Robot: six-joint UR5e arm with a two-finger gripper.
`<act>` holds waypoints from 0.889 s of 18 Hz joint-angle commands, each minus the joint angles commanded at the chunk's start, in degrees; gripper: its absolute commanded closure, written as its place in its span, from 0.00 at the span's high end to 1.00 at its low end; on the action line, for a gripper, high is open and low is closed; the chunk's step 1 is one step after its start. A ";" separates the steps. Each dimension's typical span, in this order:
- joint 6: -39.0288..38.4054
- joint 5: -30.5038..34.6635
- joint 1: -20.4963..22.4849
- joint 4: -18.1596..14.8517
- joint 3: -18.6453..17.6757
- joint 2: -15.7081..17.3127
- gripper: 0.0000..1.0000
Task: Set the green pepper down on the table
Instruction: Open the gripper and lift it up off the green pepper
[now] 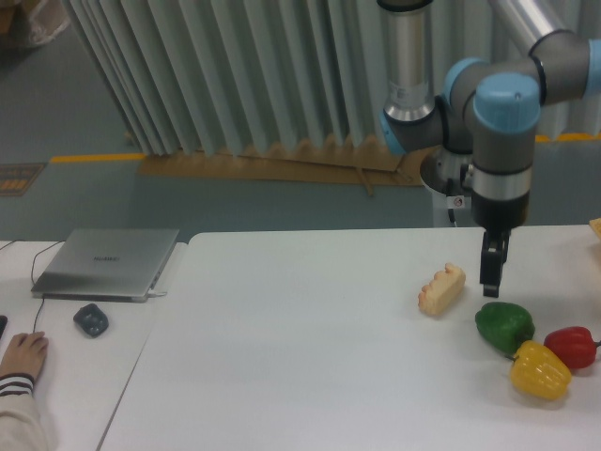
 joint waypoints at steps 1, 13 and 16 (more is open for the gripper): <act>-2.13 1.49 -0.52 0.00 0.09 0.09 1.00; -6.83 9.94 -4.31 -6.33 0.09 0.62 1.00; -4.87 9.59 -4.22 -6.24 0.26 0.44 1.00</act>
